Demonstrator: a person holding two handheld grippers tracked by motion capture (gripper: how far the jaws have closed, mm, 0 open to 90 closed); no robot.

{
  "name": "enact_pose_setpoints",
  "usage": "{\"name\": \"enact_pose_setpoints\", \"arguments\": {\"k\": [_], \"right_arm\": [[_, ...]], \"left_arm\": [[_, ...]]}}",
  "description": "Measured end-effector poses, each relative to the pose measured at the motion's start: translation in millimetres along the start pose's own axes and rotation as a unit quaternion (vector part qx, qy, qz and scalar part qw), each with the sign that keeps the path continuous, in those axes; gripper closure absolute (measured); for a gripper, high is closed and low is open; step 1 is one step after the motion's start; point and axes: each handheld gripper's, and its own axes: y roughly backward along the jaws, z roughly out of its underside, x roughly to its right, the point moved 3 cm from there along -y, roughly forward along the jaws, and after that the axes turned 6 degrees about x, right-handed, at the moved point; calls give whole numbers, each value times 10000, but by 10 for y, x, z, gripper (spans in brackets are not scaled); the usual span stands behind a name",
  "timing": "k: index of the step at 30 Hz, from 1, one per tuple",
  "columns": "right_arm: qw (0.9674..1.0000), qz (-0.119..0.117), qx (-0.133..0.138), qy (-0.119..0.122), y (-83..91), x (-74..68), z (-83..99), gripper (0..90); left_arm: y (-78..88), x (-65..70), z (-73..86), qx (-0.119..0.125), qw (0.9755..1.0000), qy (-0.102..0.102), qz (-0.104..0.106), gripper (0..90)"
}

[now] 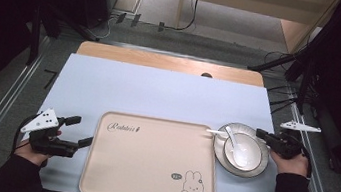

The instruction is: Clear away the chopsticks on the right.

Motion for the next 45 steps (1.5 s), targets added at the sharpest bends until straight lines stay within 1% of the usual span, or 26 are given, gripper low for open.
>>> {"name": "enact_pose_setpoints", "arguments": {"k": [1, 2, 3, 5, 6, 7, 12, 13, 16, 17, 19, 20, 23, 24, 27, 31, 33, 35, 37, 39, 40, 41, 42, 43, 44, 45], "right_arm": [[10000, 26, -37, -35, -14, 11, 13, 900], [9999, 60, -129, -42, -40, 20, 42, 900], [9999, 60, -129, -42, -40, 20, 42, 900], [9997, -11, -223, -84, -55, 15, 64, 900], [9996, 14, -282, 31, -61, -9, 82, 900], [9995, 8, -325, 39, -52, -22, 89, 900], [9995, -15, -325, 42, -4, -23, 120, 900], [9994, -10, -318, 154, 31, -26, 145, 900], [9992, -46, -344, 196, 70, -24, 172, 900], [9992, -43, -364, 181, 93, -26, 185, 900], [9994, -67, -296, 146, 131, -19, 199, 900], [9994, -126, -326, 63, 155, -18, 220, 900], [9989, -152, -431, 84, 162, -31, 249, 900], [9989, -141, -433, 112, 163, -32, 253, 900], [9989, -149, -447, 69, 177, -43, 261, 900], [9988, -153, -463, 104, 215, -53, 285, 900], [9989, -148, -446, 55, 247, -56, 297, 900], [9984, -194, -527, 16, 273, -62, 341, 900], [9985, -193, -521, 32, 279, -62, 354, 900], [9985, -176, -511, -7, 299, -73, 366, 900], [9989, -155, -447, -38, 343, -71, 361, 887], [9989, -155, -447, -38, 343, -71, 361, 887], [9994, -75, -346, -41, 375, -58, 349, 825], [9999, 10, -110, -14, 451, -40, 325, 760], [9999, 10, -110, -14, 451, -40, 325, 760], [9999, 47, 99, 98, 507, -45, 309, 644]], "left_arm": [[3, 3, -1, 6, 10000, -10, 0, 142], [6, 5, -3, 23, 10000, -18, 18, 143], [9, 7, -4, 26, 10000, -26, 34, 143], [13, 11, -5, 37, 10000, -52, 22, 143], [17, 8, -10, 52, 10000, -50, 12, 143], [17, 4, -13, 77, 10000, -18, 7, 143], [4, -5, -7, 34, 10000, -31, 12, 143], [0, -4, -9, 48, 10000, -18, 18, 143], [-5, -8, -19, 75, 10000, -33, 5, 144], [-5, -8, -24, 87, 10000, -41, 5, 143], [-7, -5, -26, 96, 9999, -36, 9, 143], [-9, -3, -26, 95, 9999, -41, 10, 143], [-9, 1, -34, 71, 10000, -63, 10, 143], [-9, 1, -34, 71, 10000, -63, 10, 143], [-27, 0, -33, 76, 10000, -59, 24, 143], [-42, -2, -39, 69, 9999, -67, 33, 143], [-49, -1, -40, 43, 10000, -73, 44, 143], [-58, 0, -41, 33, 10000, -78, 48, 144], [-62, -1, -43, 32, 9999, -87, 57, 143], [-65, 0, -45, 35, 9999, -91, 72, 143], [-69, 2, -47, 38, 9999, -93, 79, 144], [-74, 7, -50, 42, 9999, -90, 94, 144], [-79, 9, -54, 39, 9999, -111, 103, 144], [-80, 13, -57, 23, 9999, -121, 106, 144], [-82, 16, -57, 19, 9999, -124, 109, 144], [-82, 17, -55, 13, 9999, -118, 111, 144]]}}
